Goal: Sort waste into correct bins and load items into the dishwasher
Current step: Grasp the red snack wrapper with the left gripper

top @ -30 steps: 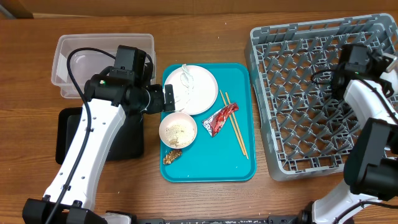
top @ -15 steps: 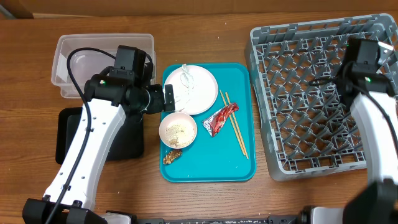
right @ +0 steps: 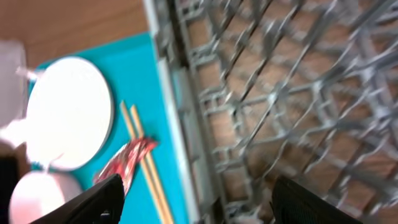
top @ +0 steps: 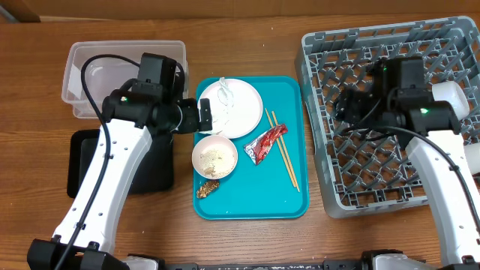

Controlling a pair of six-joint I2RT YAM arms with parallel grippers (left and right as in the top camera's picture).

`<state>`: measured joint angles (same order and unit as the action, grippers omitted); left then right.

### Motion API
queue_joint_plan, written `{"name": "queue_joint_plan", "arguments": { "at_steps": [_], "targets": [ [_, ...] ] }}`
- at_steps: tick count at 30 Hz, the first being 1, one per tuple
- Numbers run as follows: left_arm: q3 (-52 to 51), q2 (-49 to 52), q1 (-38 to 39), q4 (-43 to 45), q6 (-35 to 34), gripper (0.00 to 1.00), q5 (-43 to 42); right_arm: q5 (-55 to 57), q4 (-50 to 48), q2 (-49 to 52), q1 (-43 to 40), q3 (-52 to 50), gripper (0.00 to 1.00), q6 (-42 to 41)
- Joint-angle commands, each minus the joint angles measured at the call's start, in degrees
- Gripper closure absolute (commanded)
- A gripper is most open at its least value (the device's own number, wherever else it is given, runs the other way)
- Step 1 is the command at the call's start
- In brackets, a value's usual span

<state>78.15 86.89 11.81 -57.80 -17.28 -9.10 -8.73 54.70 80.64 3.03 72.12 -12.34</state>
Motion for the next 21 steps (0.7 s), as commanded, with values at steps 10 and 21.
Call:
{"name": "queue_joint_plan", "arguments": {
  "at_steps": [10, 21],
  "targets": [
    [0.74, 5.27, 13.20, 7.06, 7.08, 0.01, 1.03, 4.61, 8.52, -0.26, -5.86, 0.76, 0.06, -1.44],
    [0.74, 18.84, 21.49, 14.16, 11.04, 0.12, 1.68, 3.93, 9.09, -0.26, -6.43, 0.76, 0.05, -1.44]
  ]
}}
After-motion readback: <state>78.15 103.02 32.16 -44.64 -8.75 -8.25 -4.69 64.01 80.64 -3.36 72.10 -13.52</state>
